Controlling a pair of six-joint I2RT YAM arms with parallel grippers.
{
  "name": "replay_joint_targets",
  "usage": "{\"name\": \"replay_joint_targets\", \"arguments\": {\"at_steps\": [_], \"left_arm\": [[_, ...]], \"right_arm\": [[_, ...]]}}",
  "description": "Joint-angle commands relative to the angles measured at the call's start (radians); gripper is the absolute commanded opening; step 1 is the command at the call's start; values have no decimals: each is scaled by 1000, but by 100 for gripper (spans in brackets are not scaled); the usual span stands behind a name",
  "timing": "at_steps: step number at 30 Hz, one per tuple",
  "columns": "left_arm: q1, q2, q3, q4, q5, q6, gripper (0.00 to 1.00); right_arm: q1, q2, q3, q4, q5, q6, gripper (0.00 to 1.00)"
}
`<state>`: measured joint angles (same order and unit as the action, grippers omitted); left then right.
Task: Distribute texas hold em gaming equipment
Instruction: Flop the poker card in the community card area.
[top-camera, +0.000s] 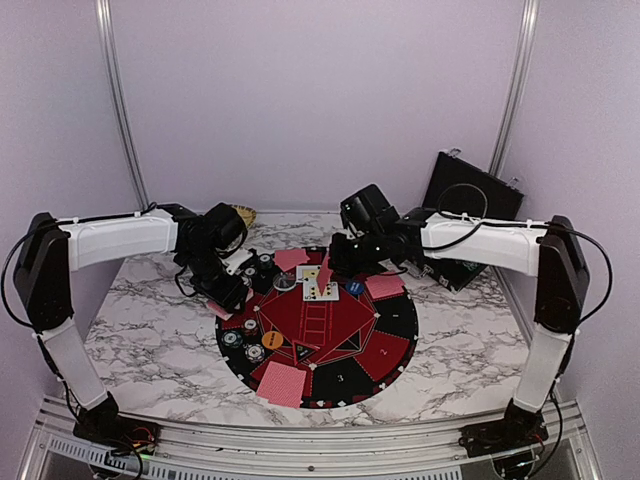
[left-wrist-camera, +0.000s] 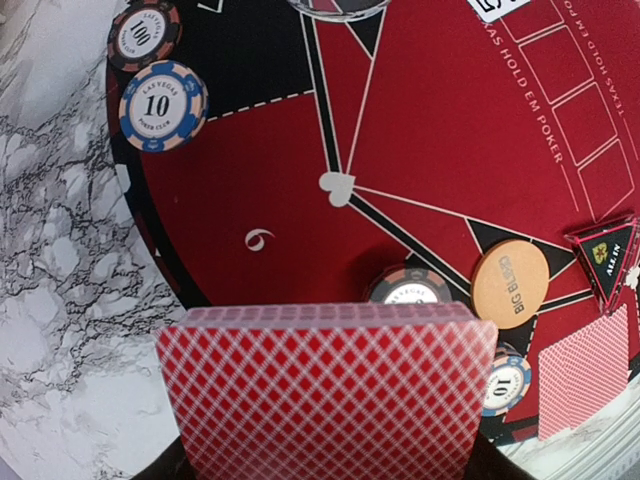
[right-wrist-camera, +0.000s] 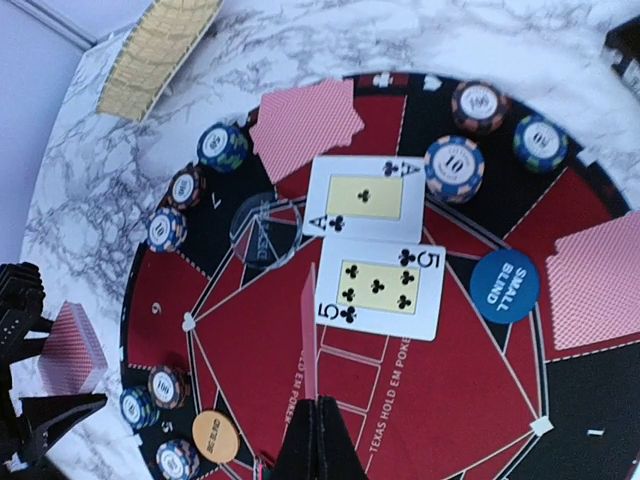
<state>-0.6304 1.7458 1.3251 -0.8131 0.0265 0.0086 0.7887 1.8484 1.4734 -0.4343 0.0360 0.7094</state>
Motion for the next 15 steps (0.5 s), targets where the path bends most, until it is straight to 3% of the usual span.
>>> {"name": "replay_joint_targets", "arguments": {"at_steps": [1,8,15], "left_arm": [[21,-40,-11,29,12,2,24],[45,-43,-25,39,4,-1,24],[71,-58,-38,44,2,-1,24]], "right_arm": [[86,98,181,-348,397,-18,0],[168,325,496,-658,602,41,0],[194,400,576,-701,625,48,0]]}}
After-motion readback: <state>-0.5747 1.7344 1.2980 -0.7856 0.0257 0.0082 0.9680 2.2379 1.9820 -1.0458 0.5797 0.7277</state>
